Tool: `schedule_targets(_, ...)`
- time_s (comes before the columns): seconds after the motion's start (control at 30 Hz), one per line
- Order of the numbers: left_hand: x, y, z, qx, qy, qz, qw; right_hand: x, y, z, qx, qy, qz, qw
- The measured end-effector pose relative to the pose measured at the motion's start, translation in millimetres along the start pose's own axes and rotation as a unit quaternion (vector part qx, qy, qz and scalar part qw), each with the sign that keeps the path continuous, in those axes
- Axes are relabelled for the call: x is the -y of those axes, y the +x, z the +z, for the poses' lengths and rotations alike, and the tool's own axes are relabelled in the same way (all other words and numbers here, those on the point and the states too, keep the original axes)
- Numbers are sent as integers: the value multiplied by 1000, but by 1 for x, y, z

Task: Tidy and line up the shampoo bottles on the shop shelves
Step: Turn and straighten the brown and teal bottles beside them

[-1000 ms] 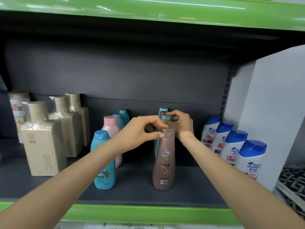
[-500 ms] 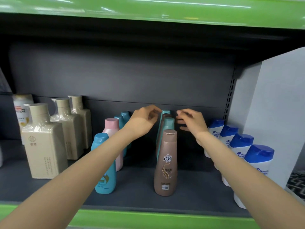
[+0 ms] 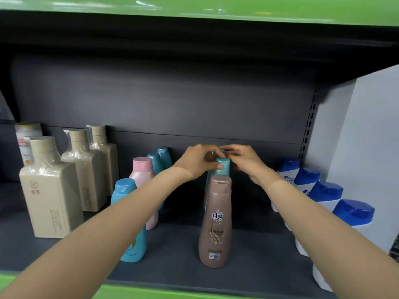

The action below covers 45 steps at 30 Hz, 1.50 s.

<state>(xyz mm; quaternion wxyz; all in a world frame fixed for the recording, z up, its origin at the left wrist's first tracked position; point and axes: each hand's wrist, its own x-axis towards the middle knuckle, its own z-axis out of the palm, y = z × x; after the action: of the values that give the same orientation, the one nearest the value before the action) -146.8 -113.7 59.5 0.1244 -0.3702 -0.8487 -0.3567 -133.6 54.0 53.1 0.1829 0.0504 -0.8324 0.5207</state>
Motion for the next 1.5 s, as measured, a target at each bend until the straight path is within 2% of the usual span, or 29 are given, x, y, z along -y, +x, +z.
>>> schedule_targets(0.17, 3, -4, -6, 13, -24, 11, 1000, -1, -1, 5, -1, 54, 1, 999)
schedule_targets(0.3, 4, -5, -8, 21, -38, 11, 999, -4, 0, 5, -26, 45, -6, 999)
schedule_targets(0.5, 4, -13, -8, 32, -113, -17, 993, -10, -8, 2, -61, 54, -13, 997)
schedule_targets(0.77, 5, -17, -1, 9, -95, -14, 995, -5, -28, -16, -133, -17, -34, 990)
schedule_targets(0.87, 6, -21, -1, 6, -130, -25, 991, 6, -40, -26, -155, -48, -23, 986)
schedule_targets(0.97, 0, -23, -1, -35, -128, -30, 991, 18, -55, -34, -164, -58, -17, 985)
schedule_targets(1.07, -15, -28, -5, -118, -113, -21, 986, 31, -74, -41, -180, -58, -17, 982)
schedule_targets(1.2, -43, -42, -11, -175, -41, 69, 981, 48, -105, -48, -198, -54, -8, 979)
schedule_targets(1.33, -72, -69, -8, -131, -19, 133, 982, 63, -138, -48, -214, -58, 1, 975)
schedule_targets(1.5, -94, -99, 3, -49, -38, 164, 984, 78, -180, -45, -241, -36, 18, 970)
